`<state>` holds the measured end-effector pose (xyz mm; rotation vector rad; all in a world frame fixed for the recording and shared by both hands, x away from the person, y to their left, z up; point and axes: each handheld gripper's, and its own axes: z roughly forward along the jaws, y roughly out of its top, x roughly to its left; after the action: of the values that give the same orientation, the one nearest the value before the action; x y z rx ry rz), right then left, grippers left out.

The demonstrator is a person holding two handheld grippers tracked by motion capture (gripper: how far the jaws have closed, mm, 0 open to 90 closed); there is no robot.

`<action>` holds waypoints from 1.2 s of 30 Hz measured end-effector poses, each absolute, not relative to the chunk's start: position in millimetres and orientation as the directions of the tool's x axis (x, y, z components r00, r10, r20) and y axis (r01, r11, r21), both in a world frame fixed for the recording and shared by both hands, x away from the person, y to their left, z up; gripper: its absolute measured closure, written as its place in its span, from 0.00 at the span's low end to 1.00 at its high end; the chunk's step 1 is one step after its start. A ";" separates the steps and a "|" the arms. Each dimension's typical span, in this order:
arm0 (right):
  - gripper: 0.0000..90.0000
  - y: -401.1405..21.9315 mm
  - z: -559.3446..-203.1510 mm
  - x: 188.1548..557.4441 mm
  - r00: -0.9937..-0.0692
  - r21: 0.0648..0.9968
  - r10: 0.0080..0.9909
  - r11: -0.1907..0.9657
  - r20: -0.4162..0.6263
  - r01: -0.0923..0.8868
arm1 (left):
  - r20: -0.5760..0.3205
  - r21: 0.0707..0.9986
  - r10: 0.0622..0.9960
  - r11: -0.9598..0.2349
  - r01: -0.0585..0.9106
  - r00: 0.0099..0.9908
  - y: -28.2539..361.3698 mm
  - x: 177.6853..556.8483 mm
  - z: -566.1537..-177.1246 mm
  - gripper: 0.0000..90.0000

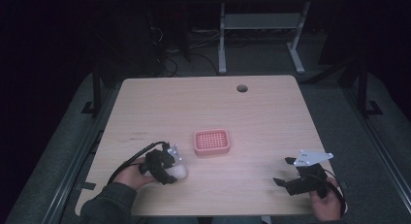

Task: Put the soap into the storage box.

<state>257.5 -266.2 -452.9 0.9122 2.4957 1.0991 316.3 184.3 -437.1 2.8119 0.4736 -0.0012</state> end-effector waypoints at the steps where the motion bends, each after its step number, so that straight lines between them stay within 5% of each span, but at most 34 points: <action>1: 0.16 -266.2 -452.9 257.5 -0.767 0.735 0.642 0.515 0.010 0.441 | -0.047 0.281 0.319 -0.905 0.319 0.947 184.2 316.3 -437.1 0.51; 15: 0.16 -266.8 -452.9 257.5 -0.765 0.737 0.644 0.512 0.011 0.441 | -0.014 0.303 0.316 -0.903 0.305 0.949 181.9 310.8 -431.1 0.55; 36: 0.16 -267.3 -453.1 257.5 -0.764 0.736 0.645 0.509 0.016 0.446 | -0.004 0.192 0.289 -0.939 0.284 0.957 172.2 317.0 -435.3 0.54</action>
<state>257.5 -267.3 -453.1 0.9223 2.4932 1.1037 317.0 172.2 -435.3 2.9174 0.4313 0.0356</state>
